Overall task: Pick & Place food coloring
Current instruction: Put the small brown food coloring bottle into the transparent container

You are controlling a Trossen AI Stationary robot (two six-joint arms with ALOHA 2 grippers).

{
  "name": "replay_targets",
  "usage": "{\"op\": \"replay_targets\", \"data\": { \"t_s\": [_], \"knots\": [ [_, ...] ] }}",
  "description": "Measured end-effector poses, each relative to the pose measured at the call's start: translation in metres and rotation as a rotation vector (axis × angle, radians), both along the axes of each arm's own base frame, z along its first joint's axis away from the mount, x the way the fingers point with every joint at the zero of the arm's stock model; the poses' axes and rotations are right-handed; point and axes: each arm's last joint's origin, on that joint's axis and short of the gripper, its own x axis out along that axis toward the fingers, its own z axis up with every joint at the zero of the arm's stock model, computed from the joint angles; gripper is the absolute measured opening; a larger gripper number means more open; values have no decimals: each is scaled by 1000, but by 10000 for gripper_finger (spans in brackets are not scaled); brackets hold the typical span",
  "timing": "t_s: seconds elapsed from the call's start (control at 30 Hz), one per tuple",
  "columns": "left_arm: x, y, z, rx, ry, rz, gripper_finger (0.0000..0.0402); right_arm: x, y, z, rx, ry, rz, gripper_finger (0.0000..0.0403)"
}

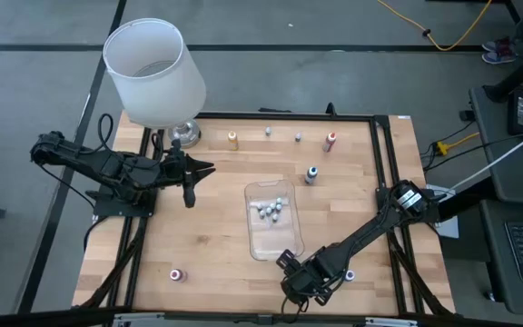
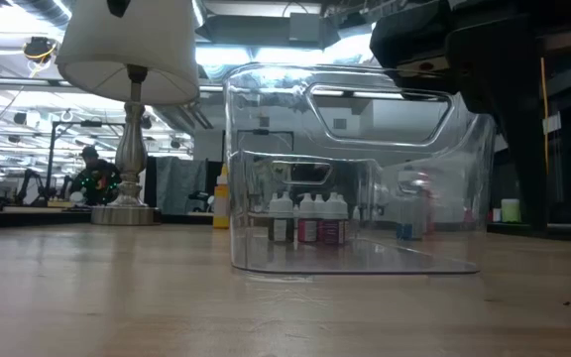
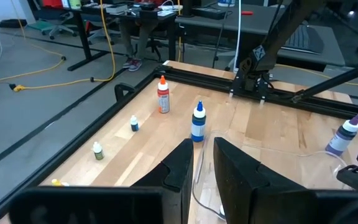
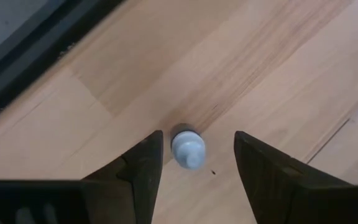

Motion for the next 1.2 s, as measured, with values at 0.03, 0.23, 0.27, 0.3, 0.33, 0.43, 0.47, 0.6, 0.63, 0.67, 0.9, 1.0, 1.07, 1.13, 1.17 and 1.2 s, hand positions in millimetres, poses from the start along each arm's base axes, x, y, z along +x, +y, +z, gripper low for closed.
{"op": "replay_targets", "data": {
  "t_s": [0.03, 0.23, 0.27, 0.3, 0.33, 0.43, 0.47, 0.6, 0.63, 0.67, 0.9, 1.0, 1.07, 1.13, 1.17, 1.2],
  "knots": [
    [0, 0, 0, 0, 0, 0, 59, 0, 0, 0, -6, -5, -3, 198],
    [0, 0, 0, 0, 0, 0, 59, 1, 0, -1, -18, -11, -13, 196],
    [0, 0, 0, 0, 0, 0, 59, 0, 0, -1, -19, -9, -13, 192],
    [0, 0, 0, 0, 0, -1, 59, 0, 0, 0, -22, -10, -15, 187],
    [0, 0, 0, 0, 0, -1, 59, 0, 0, 0, -25, -12, -21, 181],
    [0, 0, 0, 0, 0, -2, 59, -1, -1, 1, -35, -13, -41, 160],
    [0, 0, 0, 0, 0, -1, 59, -1, -2, 2, -41, -6, -45, 153],
    [0, 0, 0, -1, 0, -2, 59, 0, 0, 9, -35, 2, -73, 132],
    [0, 0, 0, 0, 1, -2, 59, 0, -1, 9, -34, 5, -73, 128],
    [0, 0, 0, 0, 0, -2, 59, 0, -1, 8, -37, 10, -72, 123],
    [0, 0, 0, -1, 0, -3, 59, -2, 0, 8, -24, 33, -78, 80],
    [0, 0, 0, -2, 0, -3, 59, -2, 0, 9, -20, 34, -83, 63],
    [0, 0, 0, -9, -3, -1, 59, -2, 0, 9, -20, 33, -84, 59],
    [0, 0, 0, -21, -8, 2, 59, -2, 0, 9, -19, 34, -88, 62],
    [0, 0, 0, -24, -9, 3, 59, -2, 0, 9, -16, 36, -97, 68],
    [0, 0, 0, -24, -9, 3, 59, -2, 0, 9, -15, 37, -105, 75]
  ]
}}
